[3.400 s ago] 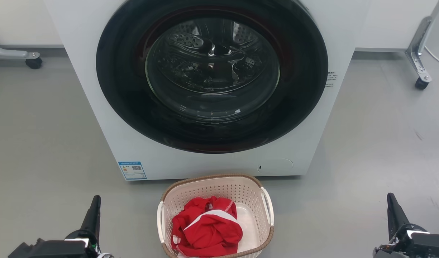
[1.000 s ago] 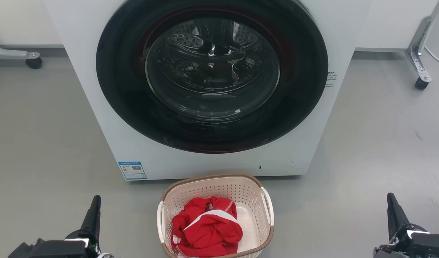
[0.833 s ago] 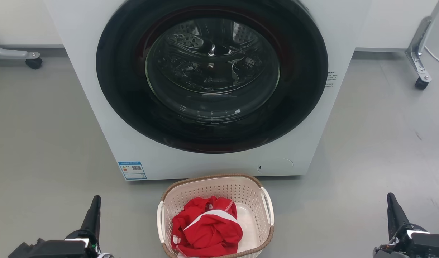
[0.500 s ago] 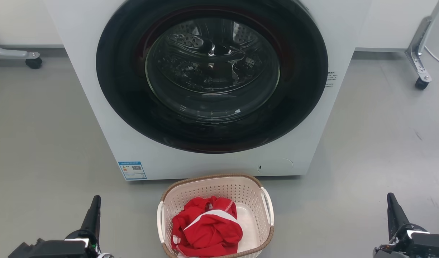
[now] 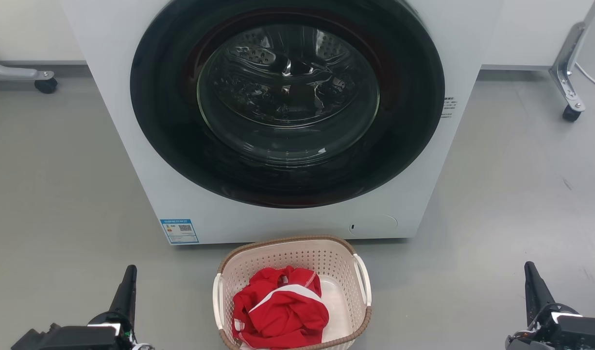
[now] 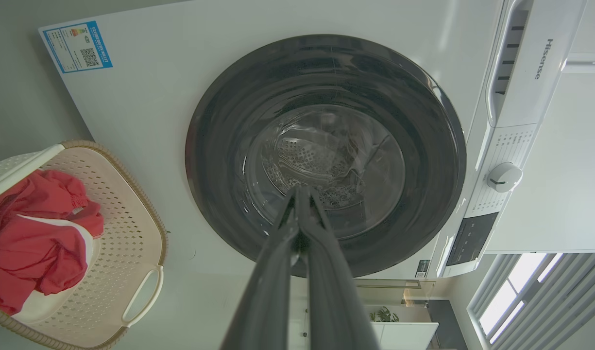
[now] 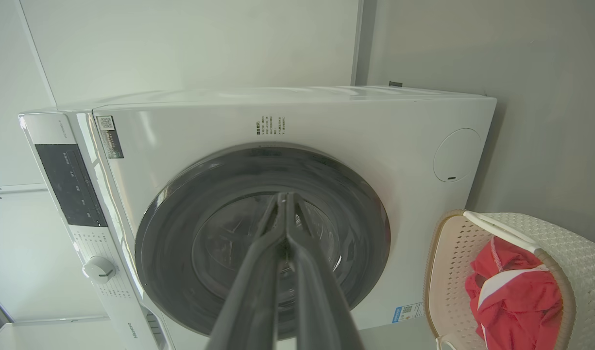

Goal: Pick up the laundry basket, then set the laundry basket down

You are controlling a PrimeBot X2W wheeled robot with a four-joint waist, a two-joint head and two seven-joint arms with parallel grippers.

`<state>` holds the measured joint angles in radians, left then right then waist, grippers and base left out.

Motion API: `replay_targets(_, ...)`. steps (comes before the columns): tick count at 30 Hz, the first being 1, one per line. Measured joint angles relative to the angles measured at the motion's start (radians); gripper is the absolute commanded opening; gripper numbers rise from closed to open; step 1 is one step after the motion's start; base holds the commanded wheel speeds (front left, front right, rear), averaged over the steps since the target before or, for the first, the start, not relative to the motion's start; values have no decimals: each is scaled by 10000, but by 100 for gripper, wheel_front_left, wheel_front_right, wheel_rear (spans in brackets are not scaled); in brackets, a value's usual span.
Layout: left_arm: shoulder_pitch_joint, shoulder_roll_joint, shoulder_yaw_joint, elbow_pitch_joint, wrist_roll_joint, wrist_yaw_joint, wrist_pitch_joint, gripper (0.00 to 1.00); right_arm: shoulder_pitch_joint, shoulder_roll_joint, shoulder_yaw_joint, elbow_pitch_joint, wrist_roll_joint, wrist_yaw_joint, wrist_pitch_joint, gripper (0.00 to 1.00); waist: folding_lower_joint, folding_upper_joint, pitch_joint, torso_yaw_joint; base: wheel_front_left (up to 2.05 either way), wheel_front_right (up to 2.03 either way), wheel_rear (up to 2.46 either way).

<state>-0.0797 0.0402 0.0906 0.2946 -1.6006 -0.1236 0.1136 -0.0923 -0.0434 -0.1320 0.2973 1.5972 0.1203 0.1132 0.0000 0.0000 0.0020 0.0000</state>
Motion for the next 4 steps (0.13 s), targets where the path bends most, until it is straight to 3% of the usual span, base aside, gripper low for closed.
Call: replay_targets(4, 0, 0, 0, -2, 0, 0, 0, 0, 0, 0, 0, 0, 0, 0, 0, 0, 0, 0, 0, 0, 0, 0, 0)
